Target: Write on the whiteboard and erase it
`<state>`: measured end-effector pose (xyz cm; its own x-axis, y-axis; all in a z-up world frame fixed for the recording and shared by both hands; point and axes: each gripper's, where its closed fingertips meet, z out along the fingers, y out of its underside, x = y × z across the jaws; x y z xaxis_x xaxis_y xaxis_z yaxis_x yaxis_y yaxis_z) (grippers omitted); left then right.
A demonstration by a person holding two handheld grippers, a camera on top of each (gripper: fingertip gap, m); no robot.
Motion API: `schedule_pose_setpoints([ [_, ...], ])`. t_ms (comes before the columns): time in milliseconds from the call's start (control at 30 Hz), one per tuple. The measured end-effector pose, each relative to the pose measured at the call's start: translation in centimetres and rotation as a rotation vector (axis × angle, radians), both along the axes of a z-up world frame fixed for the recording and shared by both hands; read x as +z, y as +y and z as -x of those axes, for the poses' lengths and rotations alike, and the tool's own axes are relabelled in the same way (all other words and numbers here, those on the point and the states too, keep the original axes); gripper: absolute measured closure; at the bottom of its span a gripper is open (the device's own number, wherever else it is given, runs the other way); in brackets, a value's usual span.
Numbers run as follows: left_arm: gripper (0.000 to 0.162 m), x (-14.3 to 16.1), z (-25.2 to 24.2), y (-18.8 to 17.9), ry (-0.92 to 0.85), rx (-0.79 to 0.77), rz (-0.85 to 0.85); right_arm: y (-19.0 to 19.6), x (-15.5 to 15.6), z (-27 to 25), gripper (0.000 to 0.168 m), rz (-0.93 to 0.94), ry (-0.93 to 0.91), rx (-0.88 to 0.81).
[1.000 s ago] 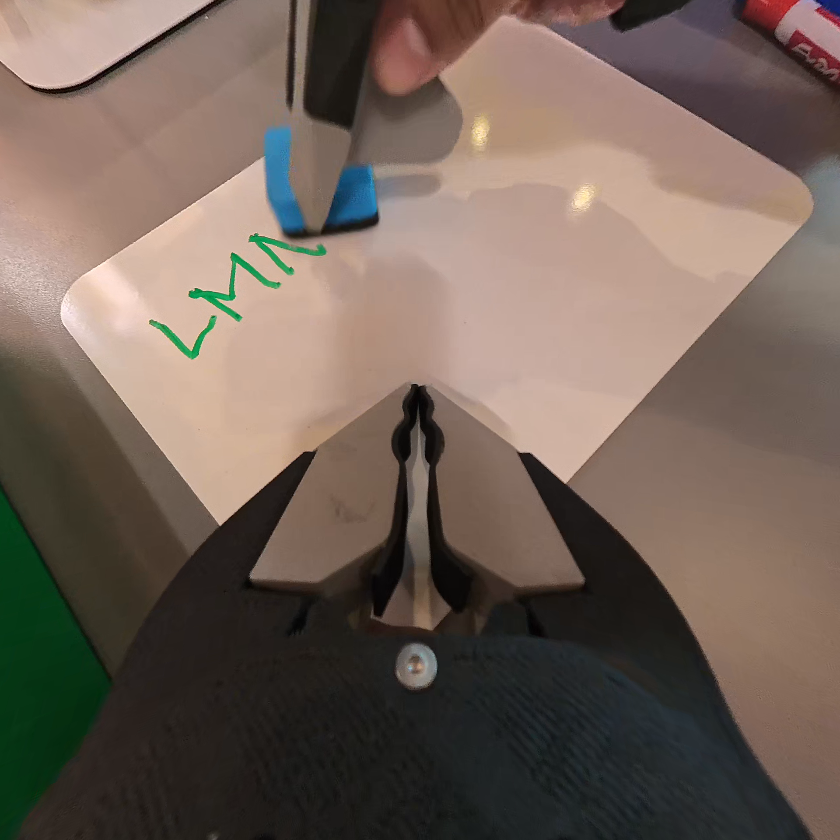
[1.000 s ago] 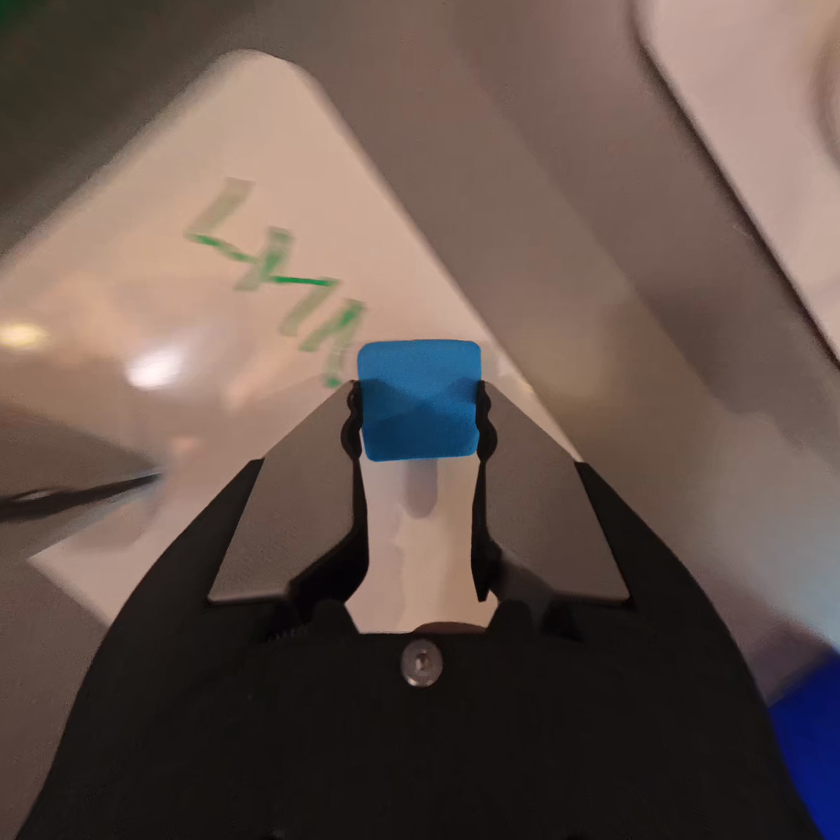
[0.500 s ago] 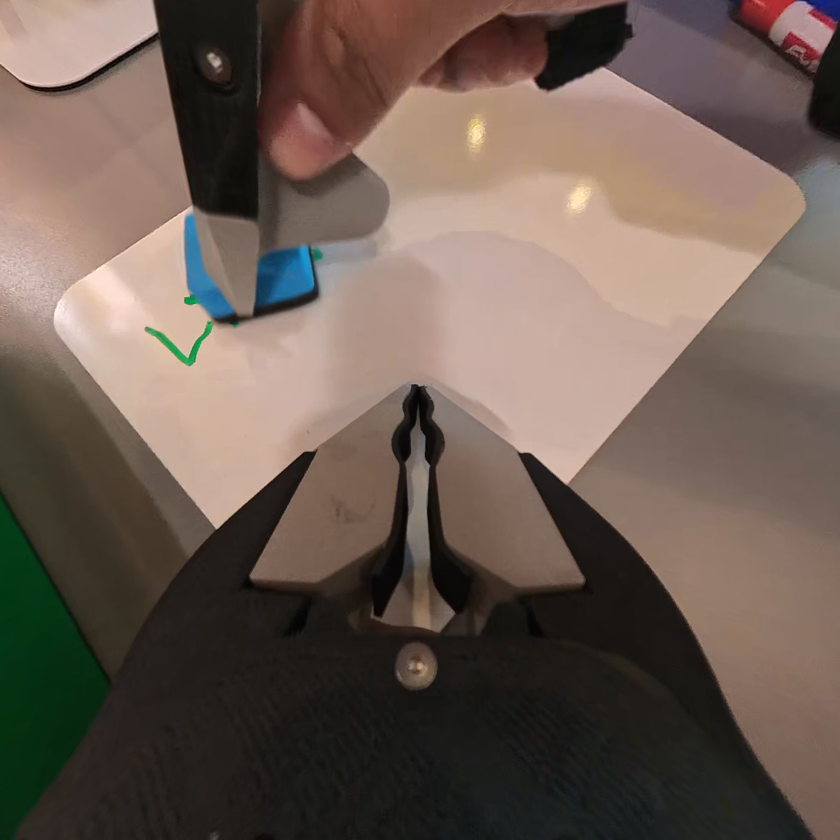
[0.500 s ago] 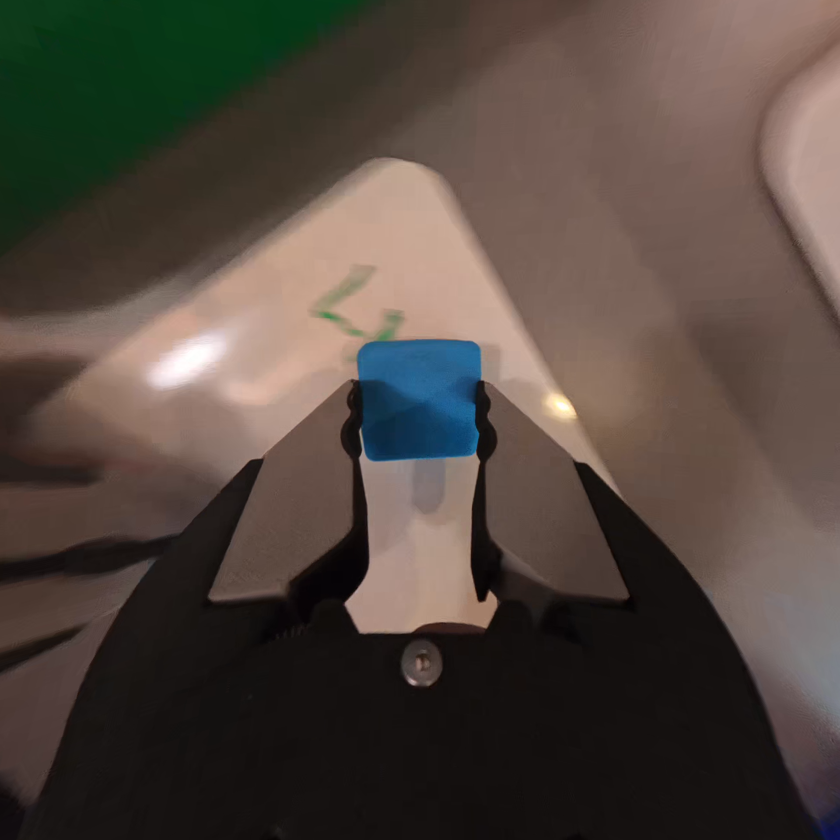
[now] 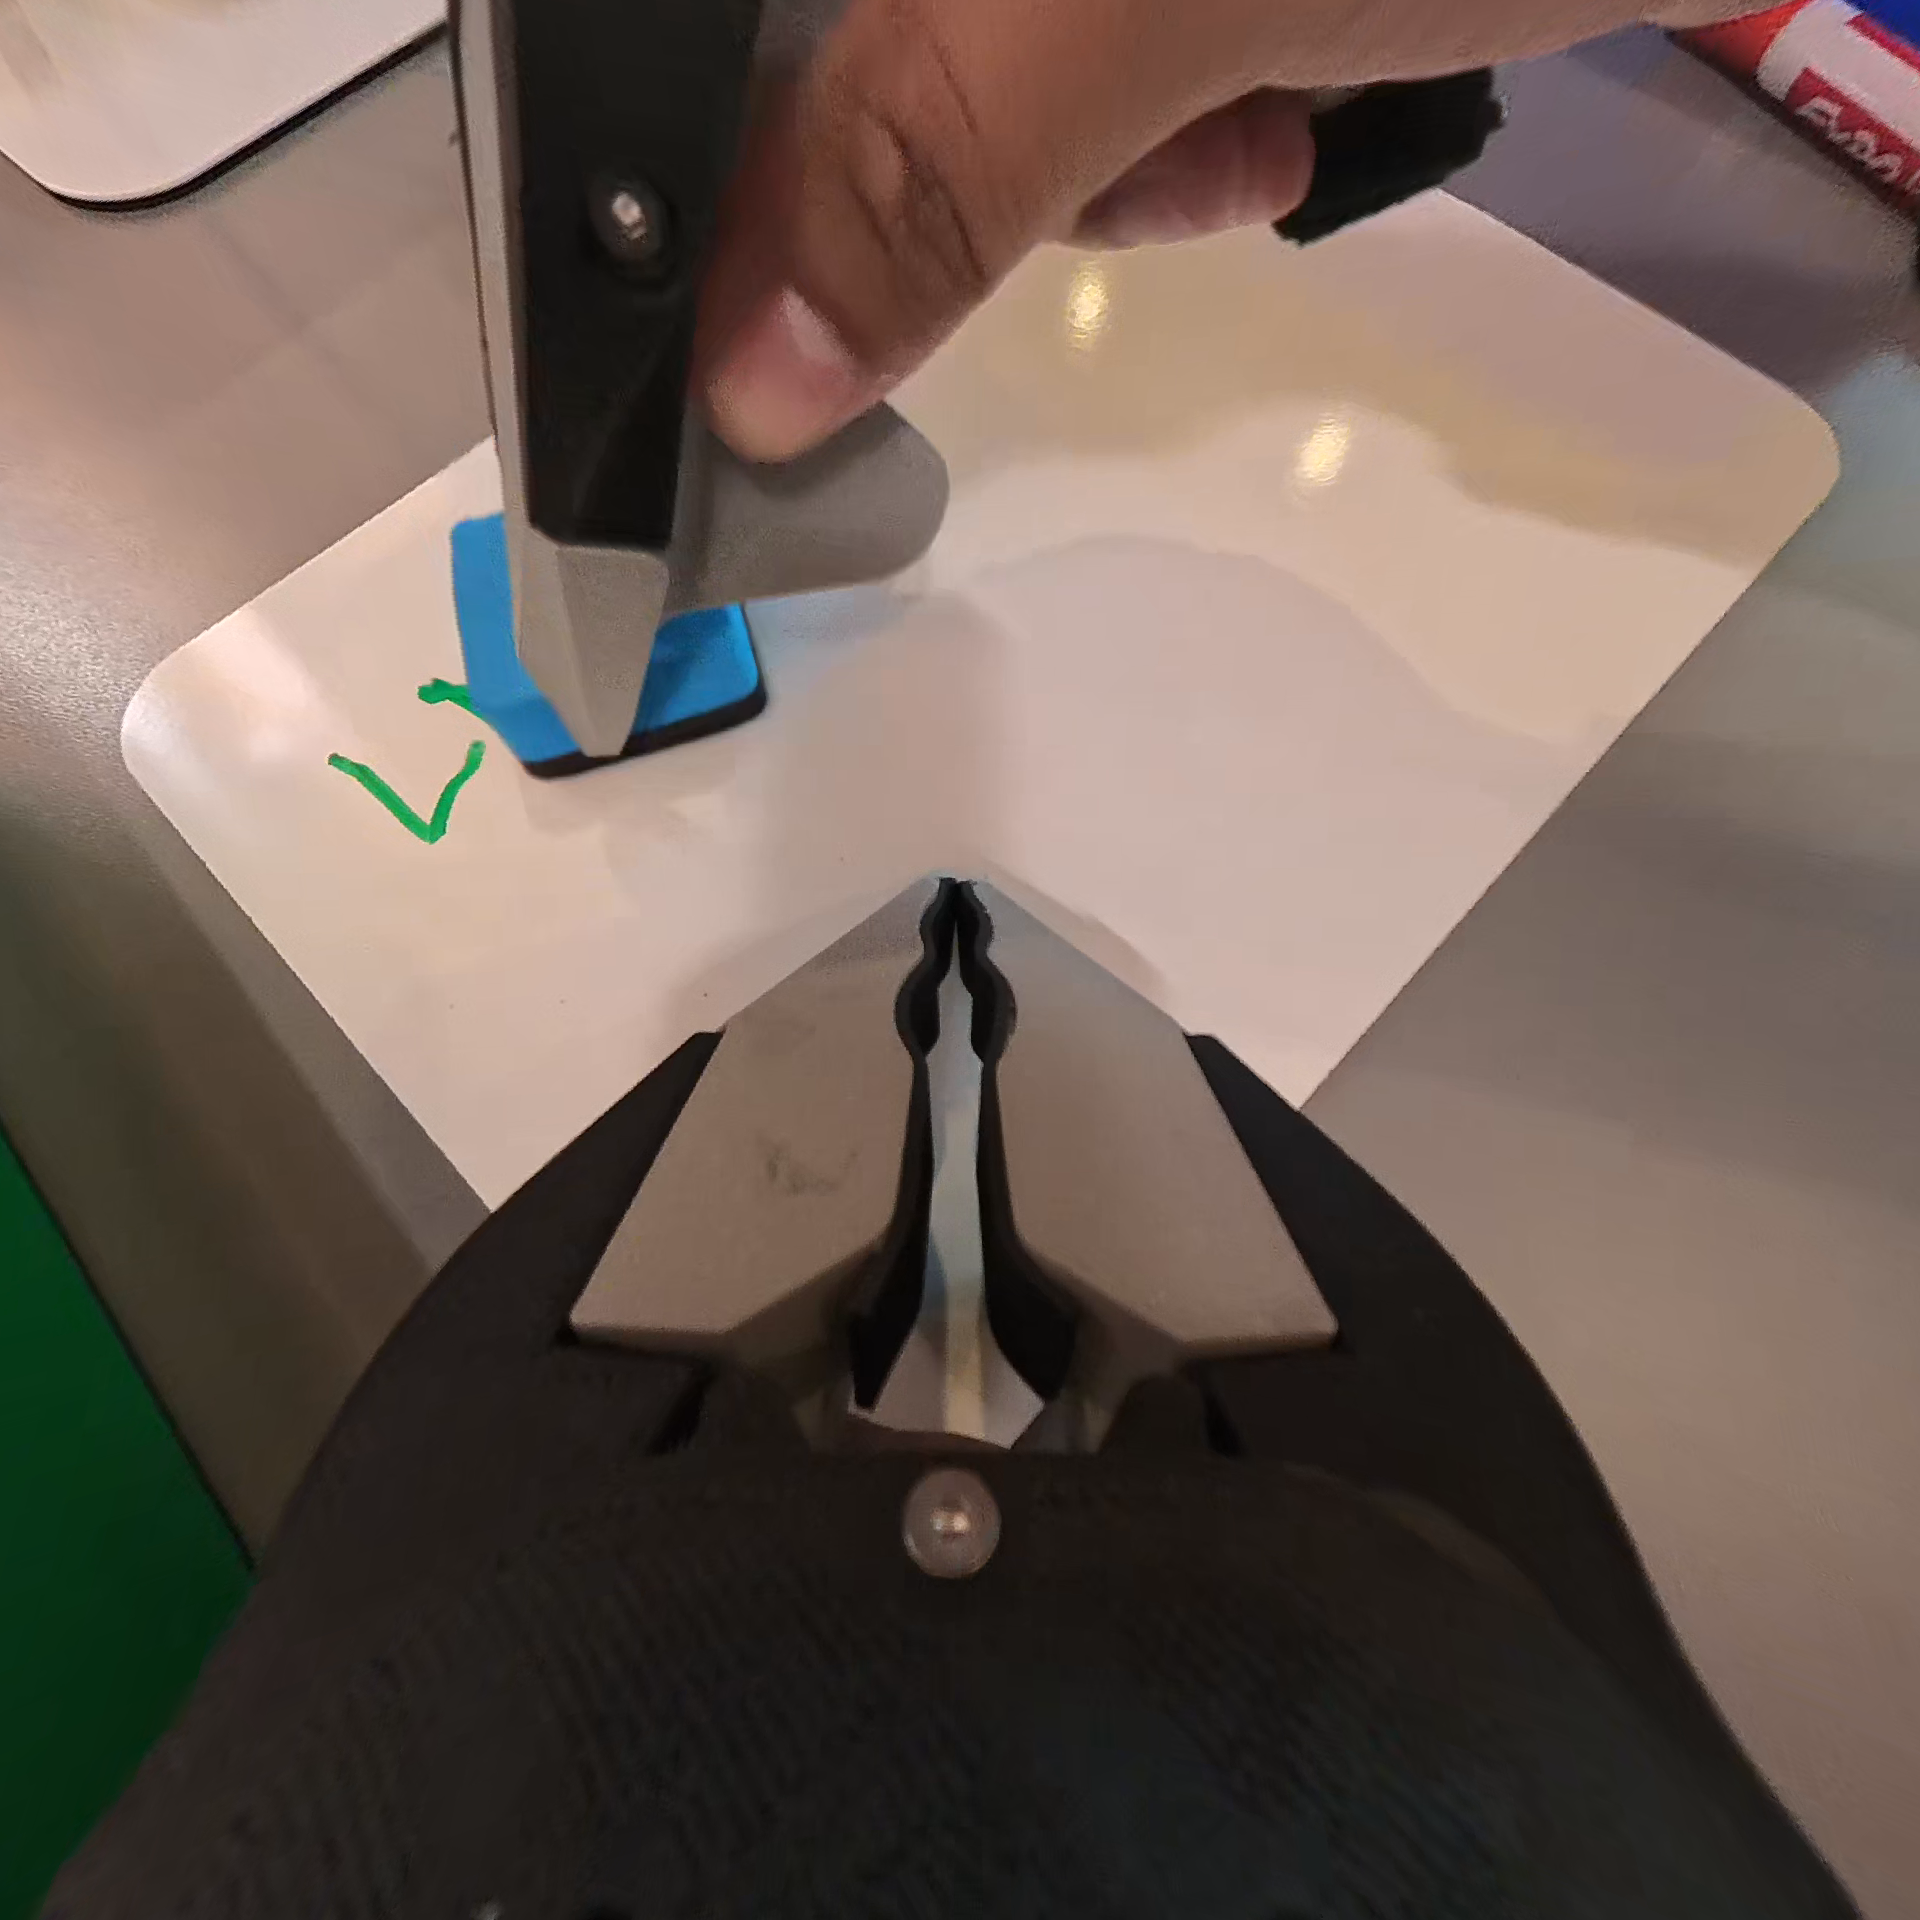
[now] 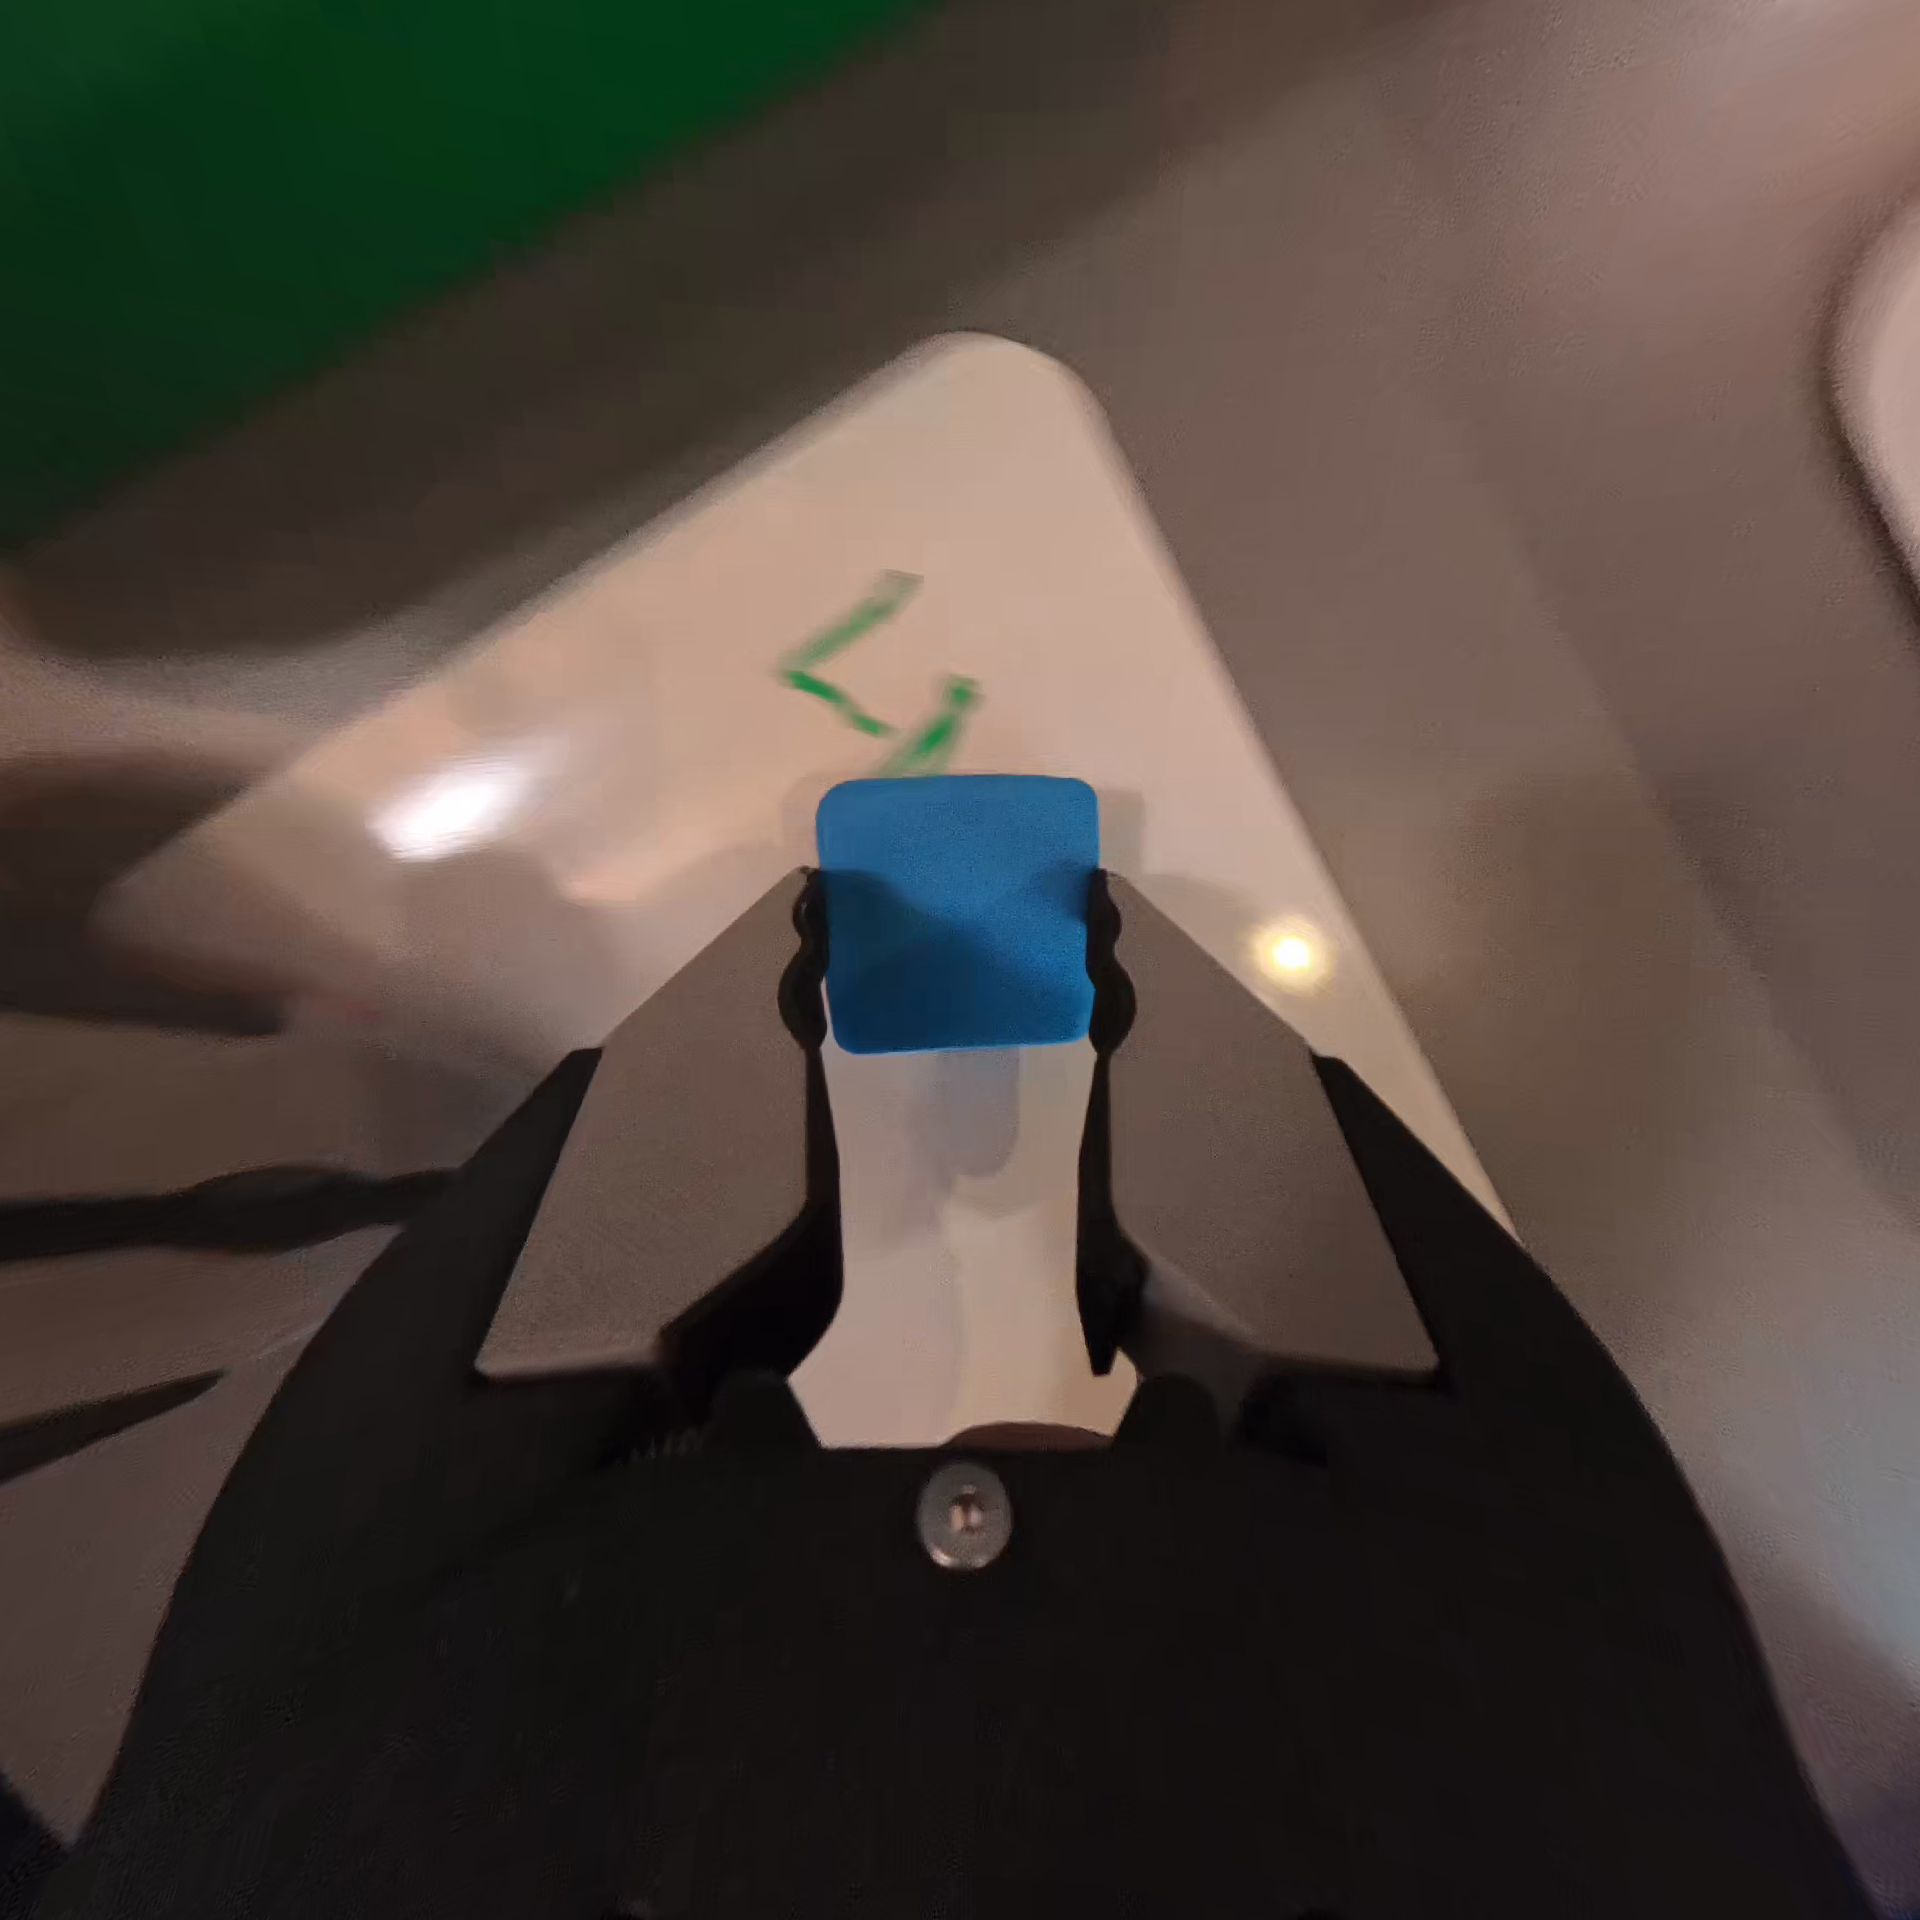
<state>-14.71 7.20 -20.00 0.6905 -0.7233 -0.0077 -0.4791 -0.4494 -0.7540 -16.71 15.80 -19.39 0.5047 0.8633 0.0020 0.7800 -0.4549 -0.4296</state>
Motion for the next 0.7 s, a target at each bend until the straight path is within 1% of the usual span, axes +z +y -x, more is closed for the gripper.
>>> schedule_pose_setpoints([
  [33, 0.162, 0.0, 0.0, 0.0, 0.005, -0.001, -0.005, 0.3, 0.0, -0.2, 0.120, -0.009, -0.012, -0.018],
  [67, 0.162, 0.0, 0.0, 0.0, 0.005, -0.001, -0.005, 2.5, -0.2, -2.3, 0.120, -0.079, -0.114, -0.139],
  [100, 0.162, 0.0, 0.0, 0.0, 0.002, -0.001, -0.001, 3.6, -0.1, -3.0, 0.121, -0.126, -0.149, -0.173],
  [133, 0.162, 0.0, 0.0, 0.0, 0.001, -0.001, -0.001, 3.1, -0.2, -1.9, 0.121, -0.094, -0.104, -0.137],
  [167, 0.162, 0.0, 0.0, 0.0, 0.003, -0.001, -0.003, 2.0, -0.2, -0.7, 0.121, -0.048, -0.064, -0.064],
  [200, 0.162, 0.0, 0.0, 0.0, 0.005, -0.002, -0.005, 1.7, -0.1, -0.8, 0.120, -0.029, -0.092, -0.045],
  [267, 0.162, 0.0, 0.0, 0.0, -0.003, -0.002, 0.003, 3.6, -0.2, -2.9, 0.120, -0.082, -0.212, -0.156],
  [300, 0.162, 0.0, 0.0, -0.1, -0.008, -0.001, 0.009, 3.3, -0.2, -2.1, 0.120, -0.075, -0.182, -0.138],
  [333, 0.162, 0.0, 0.0, -0.1, -0.010, -0.002, 0.010, 1.9, -0.2, -0.5, 0.120, -0.041, -0.116, -0.060],
  [367, 0.162, 0.0, 0.0, -0.1, -0.008, -0.003, 0.008, 0.7, -0.2, 0.3, 0.120, -0.029, -0.099, 0.011],
  [400, 0.162, 0.0, 0.0, -0.1, -0.007, -0.004, 0.007, 1.0, -0.2, -0.1, 0.120, -0.047, -0.120, 0.006],
  [433, 0.162, 0.0, 0.0, -0.1, -0.008, -0.004, 0.008, 2.5, -0.2, -1.6, 0.120, -0.076, -0.174, -0.089],
  [467, 0.162, 0.0, 0.0, -0.1, -0.010, -0.002, 0.010, 3.2, -0.2, -2.2, 0.120, -0.079, -0.176, -0.147],
  [500, 0.162, 0.0, 0.0, -0.1, -0.010, -0.001, 0.010, 2.9, -0.2, -1.7, 0.120, -0.089, -0.158, -0.117],
  [567, 0.162, 0.0, 0.0, -0.1, -0.005, -0.005, 0.005, 0.4, -0.2, -0.1, 0.120, -0.072, -0.107, 0.036],
  [600, 0.162, 0.0, 0.0, -0.1, -0.006, -0.006, 0.006, 0.5, -0.2, -0.4, 0.120, -0.083, -0.110, 0.035],
  [667, 0.162, 0.0, 0.0, -0.1, -0.012, 0.000, 0.012, 2.9, -0.1, -3.0, 0.120, -0.144, -0.177, -0.128],
  [700, 0.162, 0.0, 0.0, -0.1, -0.012, 0.001, 0.013, 3.3, -0.1, -3.2, 0.120, -0.192, -0.183, -0.121],
])
